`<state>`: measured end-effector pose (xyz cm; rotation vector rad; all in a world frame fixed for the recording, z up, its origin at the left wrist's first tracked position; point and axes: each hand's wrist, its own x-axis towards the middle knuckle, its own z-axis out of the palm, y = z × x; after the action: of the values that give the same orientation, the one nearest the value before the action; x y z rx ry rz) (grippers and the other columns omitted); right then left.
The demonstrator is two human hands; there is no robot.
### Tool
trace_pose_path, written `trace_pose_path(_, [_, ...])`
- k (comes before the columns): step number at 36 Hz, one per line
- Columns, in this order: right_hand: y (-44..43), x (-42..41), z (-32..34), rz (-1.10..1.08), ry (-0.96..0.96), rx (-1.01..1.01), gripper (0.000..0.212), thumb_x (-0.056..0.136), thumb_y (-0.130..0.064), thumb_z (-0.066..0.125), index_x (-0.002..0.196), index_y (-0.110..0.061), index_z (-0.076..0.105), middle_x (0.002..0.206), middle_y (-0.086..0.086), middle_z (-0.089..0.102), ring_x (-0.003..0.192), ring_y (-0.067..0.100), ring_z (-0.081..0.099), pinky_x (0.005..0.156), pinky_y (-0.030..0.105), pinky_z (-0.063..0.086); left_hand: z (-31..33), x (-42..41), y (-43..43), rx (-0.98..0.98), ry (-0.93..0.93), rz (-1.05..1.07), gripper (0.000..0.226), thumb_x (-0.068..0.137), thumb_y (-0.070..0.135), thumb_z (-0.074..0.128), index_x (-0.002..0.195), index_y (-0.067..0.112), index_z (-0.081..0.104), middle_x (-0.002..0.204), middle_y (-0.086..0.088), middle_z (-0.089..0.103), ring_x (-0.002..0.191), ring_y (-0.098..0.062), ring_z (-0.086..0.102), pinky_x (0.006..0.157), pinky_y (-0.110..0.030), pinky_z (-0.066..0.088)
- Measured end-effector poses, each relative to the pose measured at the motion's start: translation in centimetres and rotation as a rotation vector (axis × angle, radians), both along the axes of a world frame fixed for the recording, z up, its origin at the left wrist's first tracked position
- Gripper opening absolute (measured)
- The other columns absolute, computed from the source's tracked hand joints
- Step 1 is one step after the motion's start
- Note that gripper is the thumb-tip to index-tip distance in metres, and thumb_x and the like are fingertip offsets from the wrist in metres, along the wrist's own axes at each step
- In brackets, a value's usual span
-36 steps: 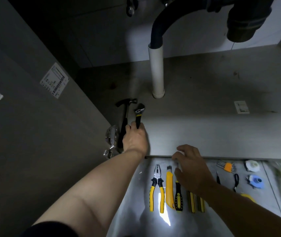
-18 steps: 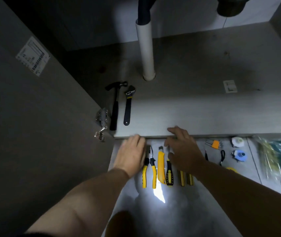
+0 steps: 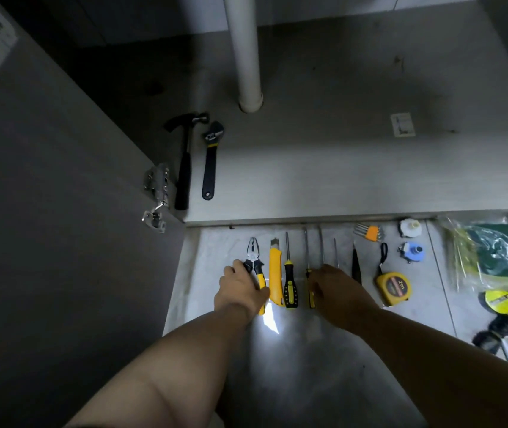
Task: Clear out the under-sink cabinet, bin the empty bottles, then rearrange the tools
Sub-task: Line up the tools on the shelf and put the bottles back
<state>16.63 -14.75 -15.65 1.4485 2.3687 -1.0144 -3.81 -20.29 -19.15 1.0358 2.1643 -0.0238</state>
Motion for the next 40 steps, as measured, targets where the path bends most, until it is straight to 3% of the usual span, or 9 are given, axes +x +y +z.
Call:
trace_pose_path(5, [0.3, -1.0, 0.7, 0.03, 0.019, -0.049, 0.012, 0.1, -0.019, 0.047, 0.103, -0.018, 0.059, 0.103, 0.002, 0.059, 0.09, 0.015, 0.055, 0.074, 0.024, 0.042, 0.5, 0.0, 0.7, -0.053, 0.025, -0.008, 0.066, 0.077, 0.041, 0.078, 0.127, 0.014, 0.043, 0.126, -0.006, 0.047, 0.119, -0.028, 0.051, 0.093, -0.042, 0.051])
trace_pose_path(10, [0.9, -1.7, 2.0, 0.002, 0.04, -0.09, 0.015, 0.101, -0.018, 0.047, 0.107, -0.015, 0.061, 0.105, 0.005, 0.063, 0.095, 0.018, 0.06, 0.086, 0.033, 0.052, 1.1, -0.4, 0.7, -0.023, -0.016, 0.004, 0.065, 0.07, 0.04, 0.079, 0.122, 0.015, 0.048, 0.122, -0.004, 0.05, 0.114, -0.025, 0.055, 0.093, -0.041, 0.053])
trace_pose_path(15, [1.3, -2.1, 3.1, 0.022, 0.009, -0.11, 0.014, 0.1, -0.017, 0.048, 0.107, -0.012, 0.06, 0.107, 0.006, 0.064, 0.098, 0.021, 0.063, 0.087, 0.034, 0.053, 3.4, -2.4, 0.1, 0.086, -0.261, -0.1, 0.058, 0.065, 0.047, 0.081, 0.11, 0.029, 0.047, 0.102, 0.002, 0.065, 0.085, -0.016, 0.069, 0.077, -0.04, 0.061])
trace_pose_path(18, [1.8, -2.8, 3.8, 0.083, -0.049, -0.133, 0.016, 0.097, -0.011, 0.049, 0.107, -0.009, 0.061, 0.108, 0.009, 0.065, 0.106, 0.028, 0.065, 0.087, 0.035, 0.051, 6.2, -3.4, 1.1, 0.175, -0.113, -0.313, 0.054, 0.06, 0.057, 0.07, 0.101, 0.04, 0.04, 0.093, 0.016, 0.058, 0.077, -0.006, 0.063, 0.072, -0.036, 0.058])
trace_pose_path(21, [2.0, -3.4, 4.2, 0.153, -0.08, -0.14, 0.019, 0.097, -0.007, 0.046, 0.108, -0.006, 0.062, 0.104, 0.008, 0.064, 0.109, 0.03, 0.065, 0.085, 0.032, 0.049, 8.3, -4.0, 3.1, 0.393, 0.026, -0.457, 0.052, 0.069, 0.059, 0.066, 0.11, 0.036, 0.043, 0.102, 0.013, 0.049, 0.092, -0.012, 0.057, 0.076, -0.038, 0.055])
trace_pose_path(25, [1.9, -3.5, 4.2, 0.148, -0.061, -0.111, 0.023, 0.096, -0.008, 0.047, 0.112, -0.005, 0.063, 0.11, 0.011, 0.068, 0.104, 0.028, 0.065, 0.083, 0.03, 0.05, 10.2, -4.3, 6.7, 0.559, 0.167, -0.369, 0.054, 0.076, 0.055, 0.064, 0.119, 0.026, 0.049, 0.112, 0.006, 0.05, 0.106, -0.016, 0.055, 0.078, -0.037, 0.052])
trace_pose_path(29, [1.9, -3.0, 3.5, 0.137, -0.038, -0.1, 0.013, 0.097, -0.009, 0.048, 0.099, -0.014, 0.059, 0.092, 0.003, 0.06, 0.088, 0.019, 0.063, 0.078, 0.03, 0.052, 11.3, -4.4, 10.6, 0.456, 0.263, -0.204, 0.063, 0.073, 0.056, 0.068, 0.123, 0.019, 0.054, 0.118, -0.001, 0.054, 0.109, -0.024, 0.058, 0.086, -0.04, 0.054])
trace_pose_path(32, [2.2, -2.5, 3.2, 0.039, 0.012, -0.096, 0.013, 0.098, -0.011, 0.046, 0.093, -0.016, 0.057, 0.085, 0.0, 0.057, 0.08, 0.014, 0.055, 0.074, 0.028, 0.048, 11.5, -4.6, 13.0, 0.375, 0.327, -0.113, 0.057, 0.074, 0.053, 0.066, 0.116, 0.015, 0.058, 0.118, -0.007, 0.056, 0.112, -0.029, 0.058, 0.084, -0.036, 0.049])
trace_pose_path(40, [1.8, -1.6, 2.2, -0.065, 0.028, -0.148, 0.015, 0.102, -0.016, 0.045, 0.101, -0.017, 0.059, 0.096, 0.003, 0.065, 0.087, 0.015, 0.063, 0.078, 0.026, 0.052, 10.7, -5.1, 15.8, 0.292, 0.41, -0.109, 0.049, 0.075, 0.054, 0.067, 0.108, 0.017, 0.066, 0.111, -0.008, 0.062, 0.103, -0.029, 0.06, 0.07, -0.031, 0.041])
